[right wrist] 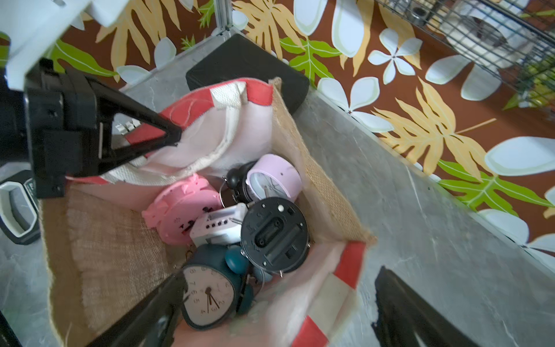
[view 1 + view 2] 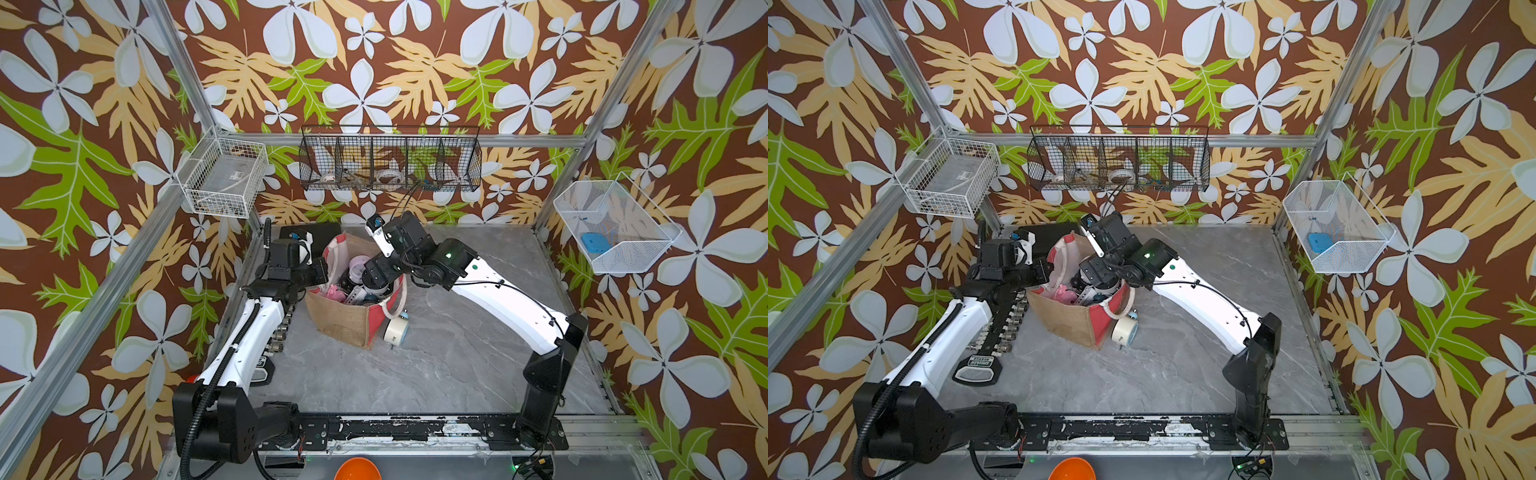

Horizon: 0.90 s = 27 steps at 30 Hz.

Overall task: Put the alarm clock into the canvas bag
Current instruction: Pick up the alarm from the center of the board.

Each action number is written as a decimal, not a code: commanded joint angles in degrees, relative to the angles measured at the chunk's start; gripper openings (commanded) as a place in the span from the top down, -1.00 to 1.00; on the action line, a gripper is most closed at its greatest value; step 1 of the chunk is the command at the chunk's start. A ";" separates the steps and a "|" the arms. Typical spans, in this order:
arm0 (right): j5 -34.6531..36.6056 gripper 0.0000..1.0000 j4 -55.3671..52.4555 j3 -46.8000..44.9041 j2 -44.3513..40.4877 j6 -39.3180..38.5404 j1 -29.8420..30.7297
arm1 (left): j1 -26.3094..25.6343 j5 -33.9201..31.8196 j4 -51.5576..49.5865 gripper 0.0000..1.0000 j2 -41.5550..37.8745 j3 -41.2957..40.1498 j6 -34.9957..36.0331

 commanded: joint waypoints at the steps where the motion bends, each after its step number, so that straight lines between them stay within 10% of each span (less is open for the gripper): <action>1: 5.83 -0.95 5.52 -7.13 -5.05 5.01 0.02 | 0.05 0.75 1.46 1.00 -0.33 0.20 0.45; 16: 9.36 -0.91 16.31 -44.03 -21.96 33.34 2.24 | 0.05 1.13 1.56 1.00 -0.16 0.34 0.19; 27: 8.75 -0.93 17.08 -40.38 -8.57 43.47 8.49 | 0.04 1.14 1.63 1.00 -0.54 0.33 0.29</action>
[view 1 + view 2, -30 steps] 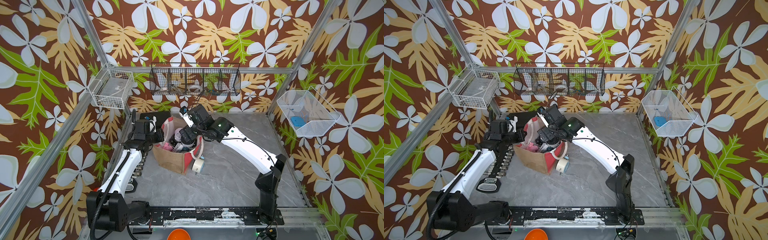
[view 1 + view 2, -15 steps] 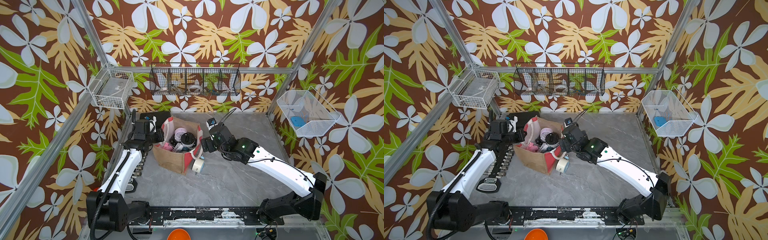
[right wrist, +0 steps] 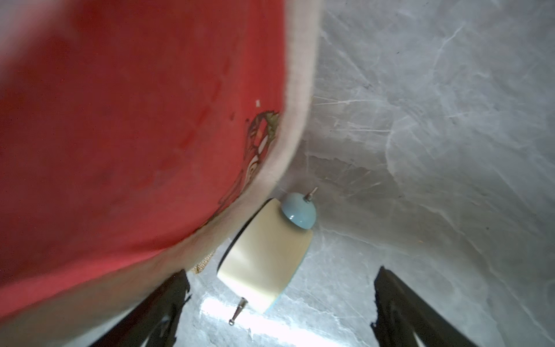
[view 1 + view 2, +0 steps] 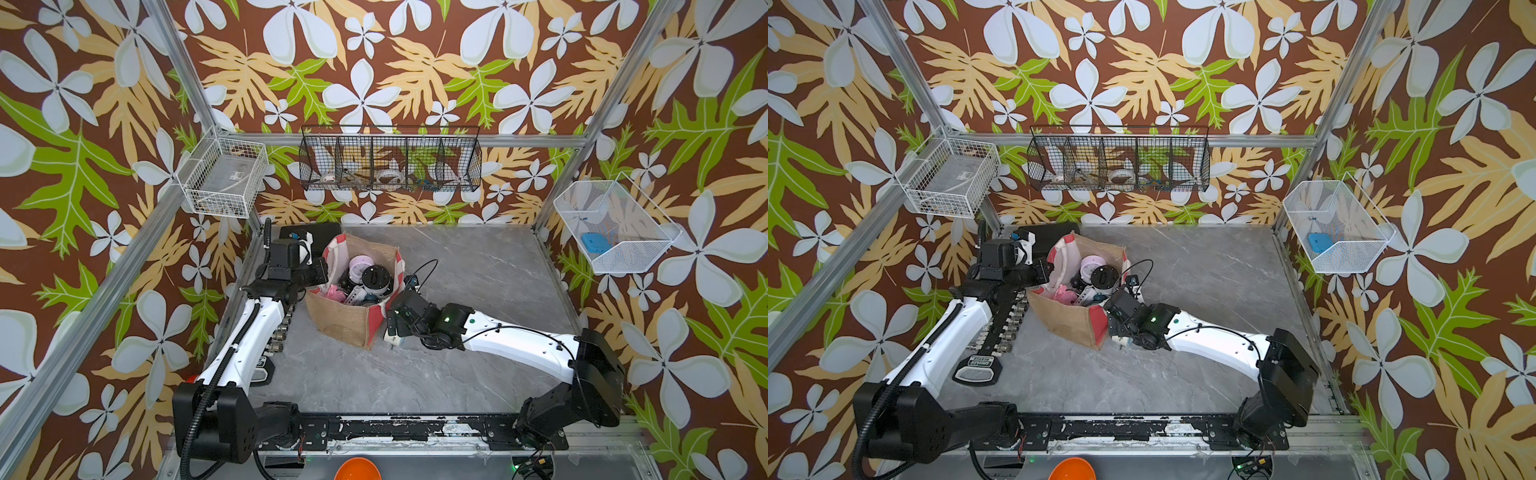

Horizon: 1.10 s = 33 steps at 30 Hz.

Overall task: Put the alarm clock into the canvas bag
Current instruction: Pick up the alarm from the center of the board.

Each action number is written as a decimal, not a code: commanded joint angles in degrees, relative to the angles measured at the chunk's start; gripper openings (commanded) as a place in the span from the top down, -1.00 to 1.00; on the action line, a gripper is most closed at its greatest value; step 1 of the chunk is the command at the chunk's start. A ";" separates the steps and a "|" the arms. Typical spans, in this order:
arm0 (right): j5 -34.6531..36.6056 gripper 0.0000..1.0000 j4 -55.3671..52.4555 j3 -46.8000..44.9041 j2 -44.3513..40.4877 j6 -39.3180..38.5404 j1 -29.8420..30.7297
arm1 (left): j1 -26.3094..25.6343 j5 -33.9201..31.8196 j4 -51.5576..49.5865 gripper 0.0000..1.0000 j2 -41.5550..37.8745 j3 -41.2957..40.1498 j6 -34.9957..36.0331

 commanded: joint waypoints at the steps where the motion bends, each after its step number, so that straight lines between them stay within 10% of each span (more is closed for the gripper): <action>1: -0.05 -0.93 1.12 1.29 2.27 4.44 0.73 | 0.05 1.10 1.62 1.00 -0.48 0.31 0.25; 33: 1.47 -0.61 0.15 0.27 11.44 13.02 0.84 | 0.05 1.30 1.67 1.00 -0.50 0.34 0.16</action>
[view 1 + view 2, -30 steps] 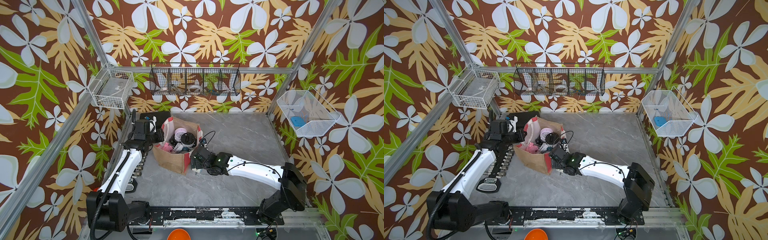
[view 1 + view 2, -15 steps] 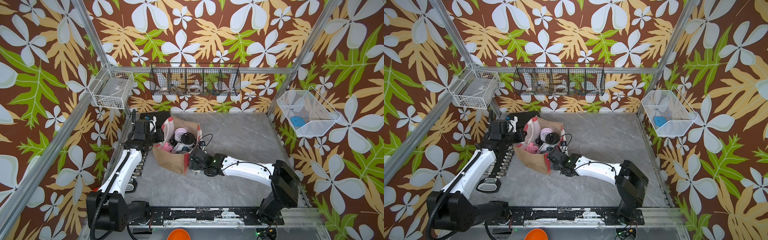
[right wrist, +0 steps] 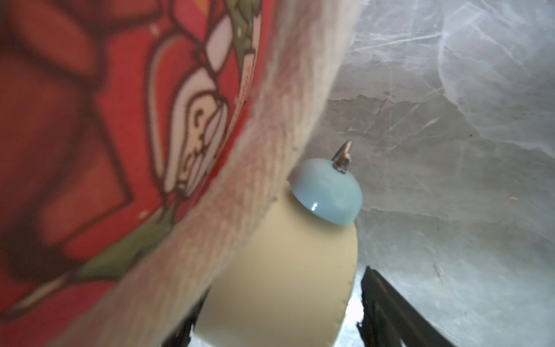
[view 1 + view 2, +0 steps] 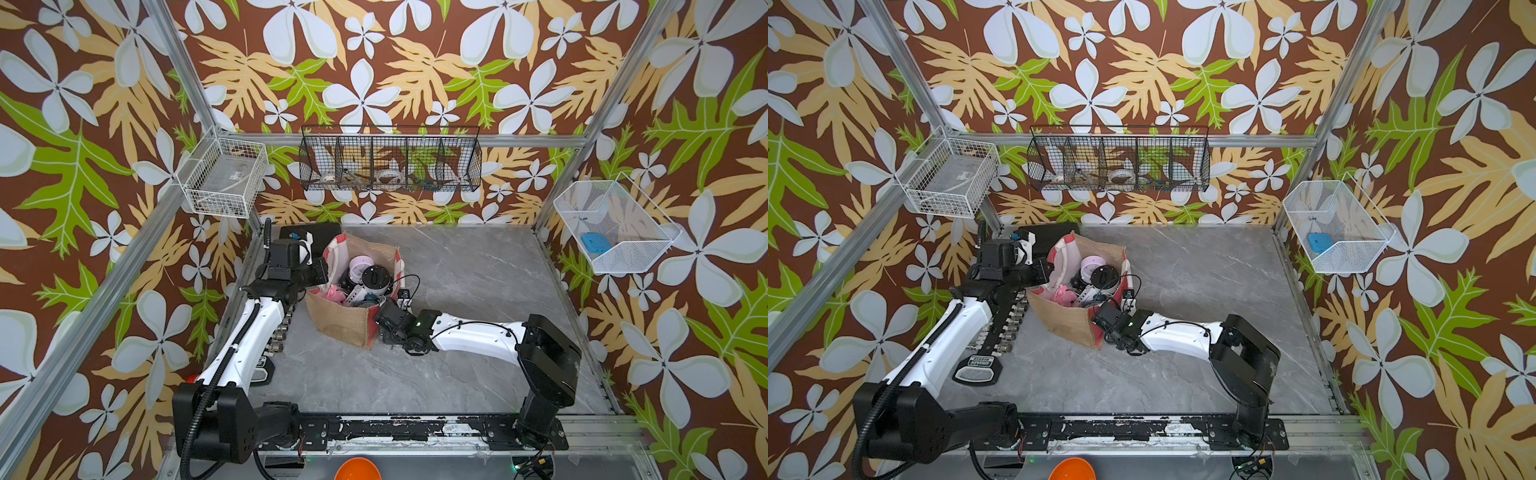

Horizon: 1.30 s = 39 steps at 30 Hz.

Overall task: Put the alarm clock into the canvas bag
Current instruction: Pick up the alarm from the center of the board.

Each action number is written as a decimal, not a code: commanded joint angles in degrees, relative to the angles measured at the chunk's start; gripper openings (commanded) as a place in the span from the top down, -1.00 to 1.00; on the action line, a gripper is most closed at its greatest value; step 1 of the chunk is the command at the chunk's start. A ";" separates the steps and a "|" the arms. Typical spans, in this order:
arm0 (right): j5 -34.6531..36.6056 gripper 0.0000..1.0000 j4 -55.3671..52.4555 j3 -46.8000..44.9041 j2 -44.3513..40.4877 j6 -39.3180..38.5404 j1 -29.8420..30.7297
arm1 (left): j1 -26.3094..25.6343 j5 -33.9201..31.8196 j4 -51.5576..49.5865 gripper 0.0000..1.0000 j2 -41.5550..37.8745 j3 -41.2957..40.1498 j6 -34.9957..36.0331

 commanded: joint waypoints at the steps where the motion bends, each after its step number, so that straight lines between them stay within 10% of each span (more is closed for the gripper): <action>1: 1.98 -0.57 -0.99 -0.25 0.23 0.30 0.01 | 0.05 1.04 1.70 1.00 -0.58 0.22 0.18; 21: 4.99 -0.04 -2.00 -1.24 -1.84 -0.58 -0.06 | 0.04 1.01 1.67 1.00 -0.66 0.23 0.22; 39: 10.01 0.04 -5.55 -3.79 -11.85 -3.82 -4.82 | 0.05 1.30 1.66 1.00 -0.52 0.37 0.11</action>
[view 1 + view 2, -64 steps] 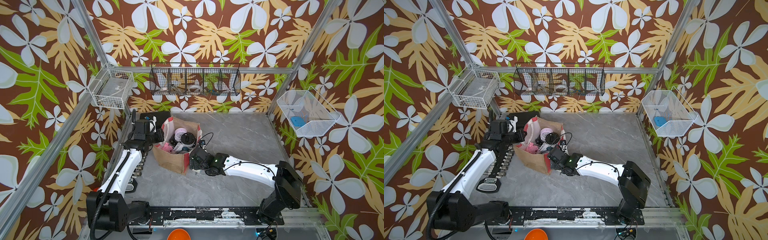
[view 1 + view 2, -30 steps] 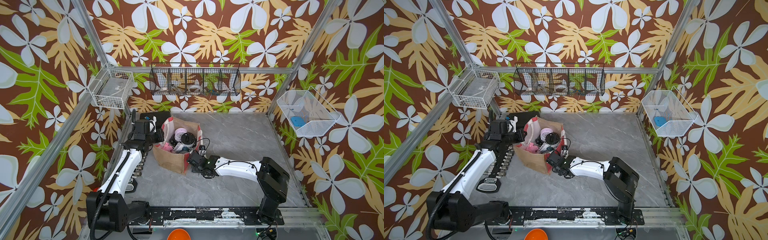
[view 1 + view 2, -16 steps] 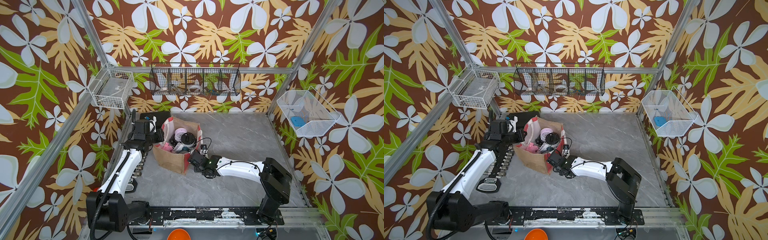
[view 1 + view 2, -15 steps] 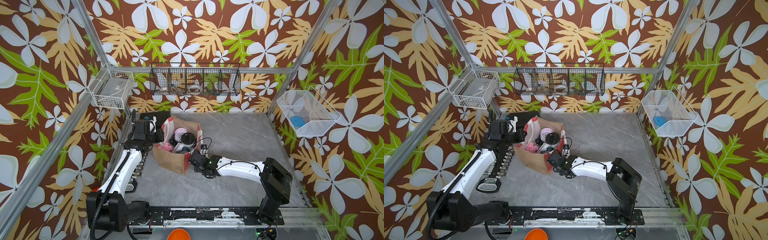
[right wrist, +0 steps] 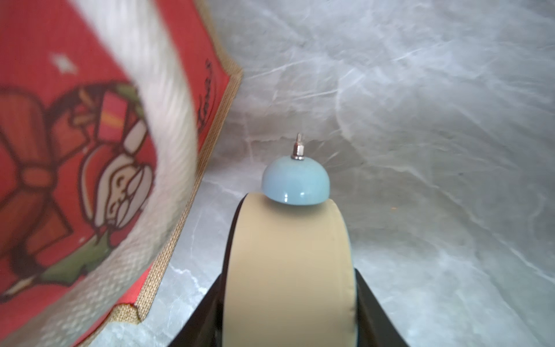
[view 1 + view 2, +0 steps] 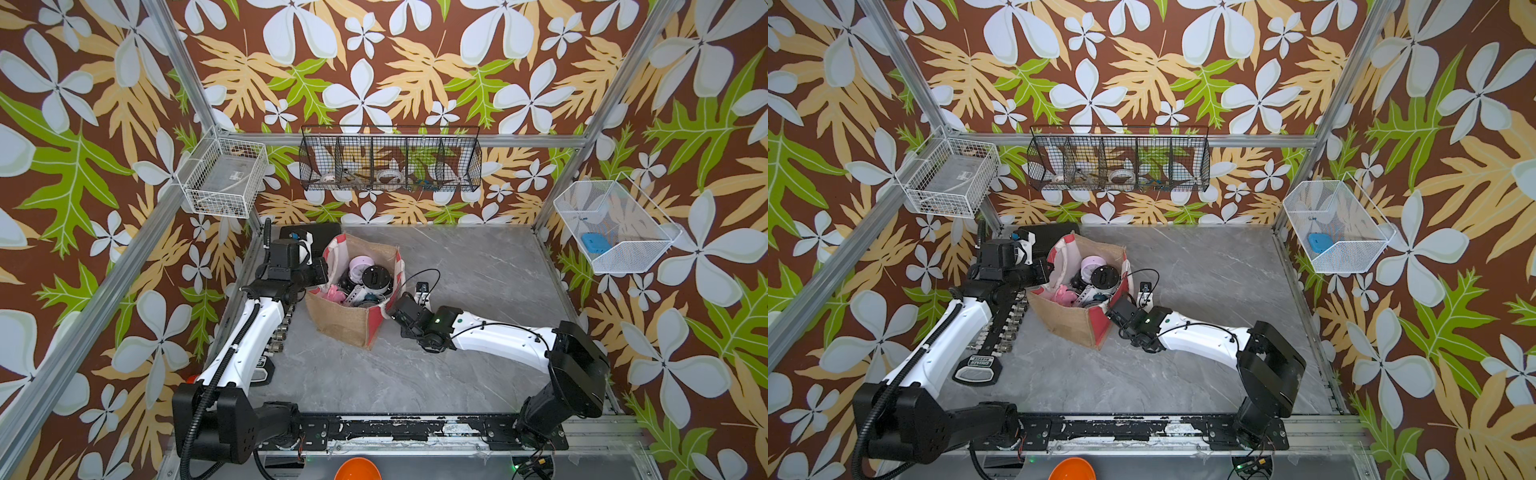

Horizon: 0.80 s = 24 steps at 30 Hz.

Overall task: Put the alarm clock into the canvas bag
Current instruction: Pick up the alarm from the center of the board, then place the alarm at the canvas bag.

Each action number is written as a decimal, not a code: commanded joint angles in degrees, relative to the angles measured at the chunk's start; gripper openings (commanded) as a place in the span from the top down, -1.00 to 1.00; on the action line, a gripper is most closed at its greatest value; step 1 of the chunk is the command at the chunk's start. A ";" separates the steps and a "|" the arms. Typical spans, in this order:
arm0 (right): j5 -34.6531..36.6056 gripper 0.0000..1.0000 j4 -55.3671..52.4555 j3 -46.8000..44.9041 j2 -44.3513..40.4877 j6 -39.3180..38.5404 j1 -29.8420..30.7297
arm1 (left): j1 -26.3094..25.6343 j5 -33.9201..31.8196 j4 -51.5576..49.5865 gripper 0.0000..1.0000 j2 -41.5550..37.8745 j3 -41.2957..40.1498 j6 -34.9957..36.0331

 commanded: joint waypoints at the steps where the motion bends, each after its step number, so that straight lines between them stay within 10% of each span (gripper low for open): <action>1: 3.89 0.04 -1.94 0.93 -2.54 -2.59 -1.33 | -0.01 1.25 1.72 1.00 -0.45 0.31 0.15; 14: 9.70 0.12 -6.17 14.44 -9.71 -16.99 -3.30 | 0.02 1.37 1.75 1.00 -0.57 0.31 0.19; 24: -2.56 0.15 -3.12 29.63 -3.95 -30.41 -3.30 | 0.05 1.45 1.82 1.00 -0.74 0.34 0.06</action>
